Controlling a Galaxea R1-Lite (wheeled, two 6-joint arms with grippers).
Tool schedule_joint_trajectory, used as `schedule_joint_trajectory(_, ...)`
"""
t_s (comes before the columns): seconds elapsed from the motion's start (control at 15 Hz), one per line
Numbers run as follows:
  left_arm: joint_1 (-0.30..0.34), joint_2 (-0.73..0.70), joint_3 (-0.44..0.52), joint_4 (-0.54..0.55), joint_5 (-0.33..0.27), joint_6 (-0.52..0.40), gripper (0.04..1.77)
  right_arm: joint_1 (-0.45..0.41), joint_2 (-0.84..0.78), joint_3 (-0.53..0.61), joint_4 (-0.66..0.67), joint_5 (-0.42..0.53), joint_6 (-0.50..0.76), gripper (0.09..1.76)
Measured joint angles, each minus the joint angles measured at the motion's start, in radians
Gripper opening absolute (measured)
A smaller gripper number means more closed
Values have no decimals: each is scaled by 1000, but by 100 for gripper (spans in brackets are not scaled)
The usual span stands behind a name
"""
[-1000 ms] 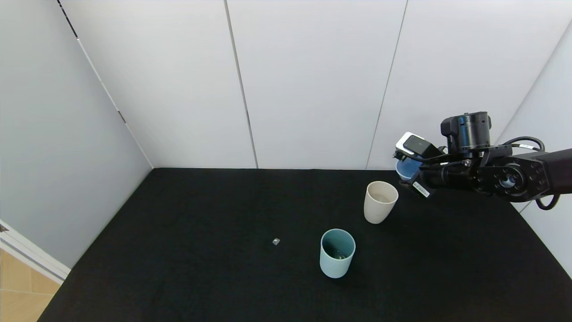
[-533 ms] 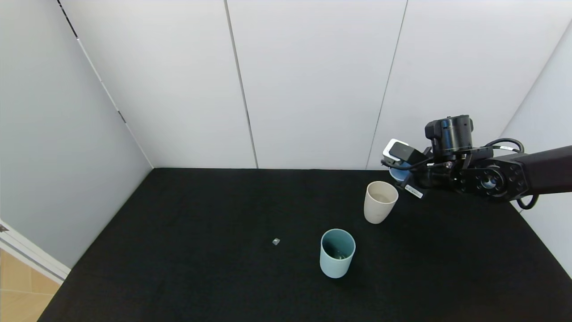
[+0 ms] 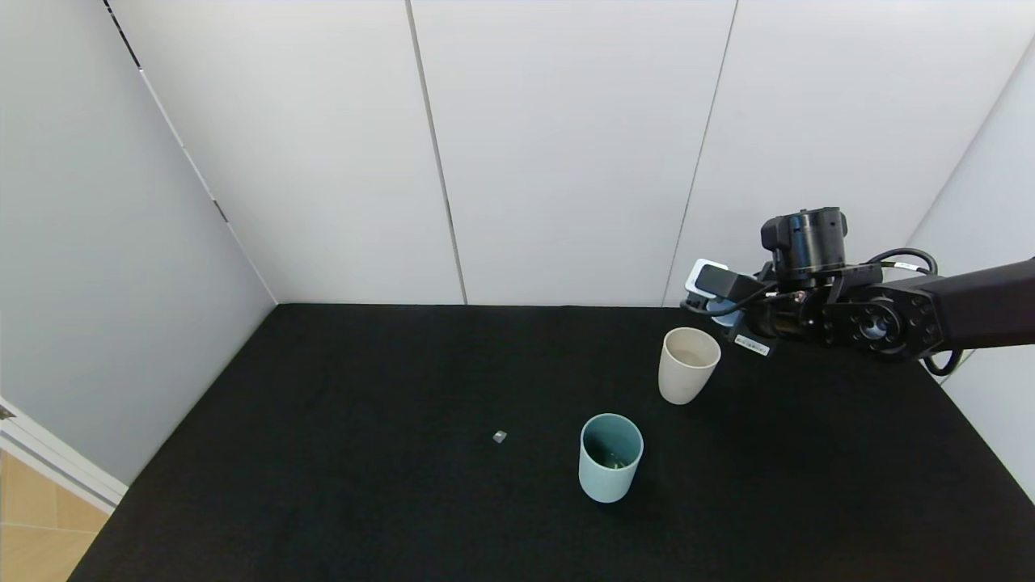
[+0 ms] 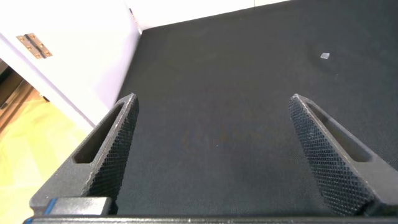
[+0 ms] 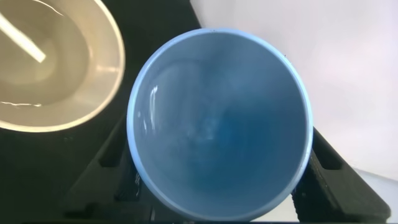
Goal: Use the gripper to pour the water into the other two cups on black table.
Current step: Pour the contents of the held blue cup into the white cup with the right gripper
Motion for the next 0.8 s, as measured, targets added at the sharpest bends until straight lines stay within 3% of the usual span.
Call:
schedule_joint_trajectory(0.6,0,0,0,0,0,-1,172,10,5,-15,-3,-34,-124,131)
schedule_joint_trajectory(0.8,0,0,0,0,0,-1,172,20,7,-15,-7,-84,-182,131)
